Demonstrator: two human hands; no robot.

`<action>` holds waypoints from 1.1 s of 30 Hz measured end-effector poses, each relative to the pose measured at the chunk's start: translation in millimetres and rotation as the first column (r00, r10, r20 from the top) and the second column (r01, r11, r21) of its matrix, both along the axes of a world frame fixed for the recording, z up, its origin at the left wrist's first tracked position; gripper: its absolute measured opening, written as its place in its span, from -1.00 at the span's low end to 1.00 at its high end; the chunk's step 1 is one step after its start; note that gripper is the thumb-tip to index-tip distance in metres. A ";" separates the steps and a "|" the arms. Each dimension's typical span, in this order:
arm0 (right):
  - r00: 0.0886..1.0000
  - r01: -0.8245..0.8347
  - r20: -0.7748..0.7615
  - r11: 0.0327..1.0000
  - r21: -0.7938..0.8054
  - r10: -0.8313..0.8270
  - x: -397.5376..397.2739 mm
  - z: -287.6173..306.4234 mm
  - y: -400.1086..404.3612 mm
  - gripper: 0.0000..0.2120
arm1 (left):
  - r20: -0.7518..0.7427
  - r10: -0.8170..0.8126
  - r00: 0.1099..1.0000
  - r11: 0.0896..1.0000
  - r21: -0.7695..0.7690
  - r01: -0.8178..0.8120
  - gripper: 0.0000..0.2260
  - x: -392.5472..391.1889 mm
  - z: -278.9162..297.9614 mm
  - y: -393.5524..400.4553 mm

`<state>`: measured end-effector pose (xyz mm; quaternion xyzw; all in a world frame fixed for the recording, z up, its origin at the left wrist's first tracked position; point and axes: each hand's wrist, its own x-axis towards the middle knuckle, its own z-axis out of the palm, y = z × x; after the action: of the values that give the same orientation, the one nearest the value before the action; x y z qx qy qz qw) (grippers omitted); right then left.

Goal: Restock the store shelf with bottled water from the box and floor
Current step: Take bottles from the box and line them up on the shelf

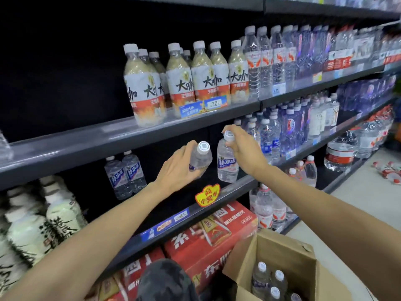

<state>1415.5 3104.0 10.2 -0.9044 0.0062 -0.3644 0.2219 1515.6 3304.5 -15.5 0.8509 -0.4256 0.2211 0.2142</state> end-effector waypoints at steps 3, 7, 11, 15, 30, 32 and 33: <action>1.000 -0.008 -0.020 1.000 0.027 0.009 23.0 -18.5 12.6 -0.64 | -0.014 0.065 0.998 0.997 0.046 -0.065 -0.39 18.3 -16.0 17.7; 0.998 -0.068 -0.009 0.997 0.024 0.068 50.2 -42.4 25.0 -0.56 | -0.080 0.154 0.985 0.986 0.084 -0.147 -0.35 43.9 -37.5 34.6; 0.995 -0.098 0.002 0.995 0.017 0.098 79.8 -49.1 33.5 -0.60 | -0.204 0.255 0.945 0.967 0.042 -0.252 -0.29 66.1 -56.1 42.0; 0.993 -0.106 -0.043 0.994 0.032 0.107 113.1 -52.4 40.3 -0.60 | -0.304 0.358 0.883 0.928 0.014 -0.371 -0.21 88.6 -71.0 44.5; 0.936 -0.258 -0.234 0.965 0.055 0.264 204.8 -73.5 70.8 -0.54 | -0.436 0.431 0.790 0.859 -0.071 -0.507 -0.24 143.7 -96.5 47.8; 0.914 -0.287 -0.257 0.947 0.142 0.315 210.8 -74.6 68.9 -0.56 | -0.439 0.378 0.815 0.886 -0.084 -0.456 -0.23 144.4 -96.7 50.0; 0.897 -0.306 -0.267 0.931 0.197 0.351 212.1 -75.5 66.6 -0.59 | -0.450 0.335 0.828 0.905 -0.091 -0.415 -0.22 144.8 -96.5 52.8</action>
<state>1627.6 3170.6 -65.3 -0.9174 -0.0863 -0.1798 0.3444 1660.5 3357.3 -112.0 0.9217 -0.1702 0.1073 0.3316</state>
